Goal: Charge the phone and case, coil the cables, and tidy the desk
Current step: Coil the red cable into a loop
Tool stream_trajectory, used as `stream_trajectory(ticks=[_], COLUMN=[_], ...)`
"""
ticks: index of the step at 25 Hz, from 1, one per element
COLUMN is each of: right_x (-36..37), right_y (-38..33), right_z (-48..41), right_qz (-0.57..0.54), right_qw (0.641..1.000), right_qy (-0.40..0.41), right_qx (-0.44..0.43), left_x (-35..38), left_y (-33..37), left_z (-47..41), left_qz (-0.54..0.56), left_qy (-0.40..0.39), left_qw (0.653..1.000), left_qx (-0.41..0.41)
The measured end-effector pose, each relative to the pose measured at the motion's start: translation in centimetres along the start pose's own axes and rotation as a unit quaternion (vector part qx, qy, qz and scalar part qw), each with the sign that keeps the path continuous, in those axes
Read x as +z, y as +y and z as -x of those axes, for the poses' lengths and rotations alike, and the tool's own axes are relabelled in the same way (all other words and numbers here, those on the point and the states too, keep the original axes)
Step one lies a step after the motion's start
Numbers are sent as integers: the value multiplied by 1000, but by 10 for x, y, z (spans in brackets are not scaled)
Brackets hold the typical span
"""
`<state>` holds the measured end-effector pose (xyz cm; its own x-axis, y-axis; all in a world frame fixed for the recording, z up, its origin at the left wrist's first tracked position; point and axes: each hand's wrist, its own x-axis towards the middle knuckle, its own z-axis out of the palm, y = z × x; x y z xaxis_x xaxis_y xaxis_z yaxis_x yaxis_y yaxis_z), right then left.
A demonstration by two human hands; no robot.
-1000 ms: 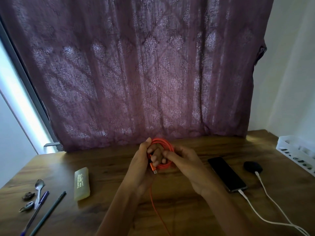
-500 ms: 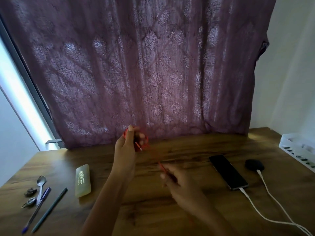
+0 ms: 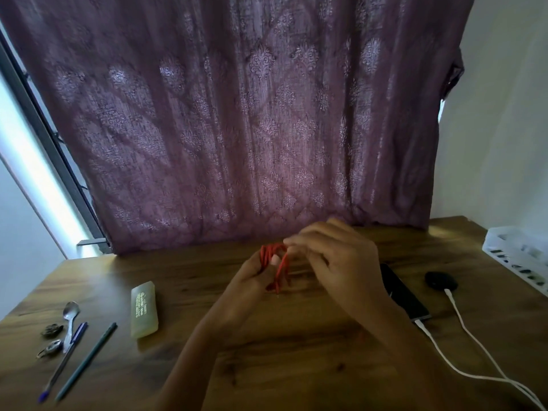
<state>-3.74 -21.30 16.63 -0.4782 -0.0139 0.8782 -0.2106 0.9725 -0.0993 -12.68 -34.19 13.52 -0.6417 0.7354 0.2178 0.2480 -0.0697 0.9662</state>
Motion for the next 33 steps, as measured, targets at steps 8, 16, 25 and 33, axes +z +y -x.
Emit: stream_trajectory(ticks=[8, 16, 25, 33], right_x=[24, 31, 22, 6], right_y=[21, -2, -11, -12], right_z=[-5, 17, 26, 27], right_qz=[-226, -518, -588, -456], right_qw=[958, 720, 619, 738], right_qy=[14, -65, -64, -116], right_qx=[175, 458, 516, 483], left_x=[7, 7, 7, 15], left_y=[31, 34, 23, 21], left_z=[3, -2, -1, 3], left_qz=[143, 330, 400, 255], left_qy=[-84, -36, -7, -1], left_qw=[986, 942, 915, 966], left_qx=[-35, -55, -55, -34])
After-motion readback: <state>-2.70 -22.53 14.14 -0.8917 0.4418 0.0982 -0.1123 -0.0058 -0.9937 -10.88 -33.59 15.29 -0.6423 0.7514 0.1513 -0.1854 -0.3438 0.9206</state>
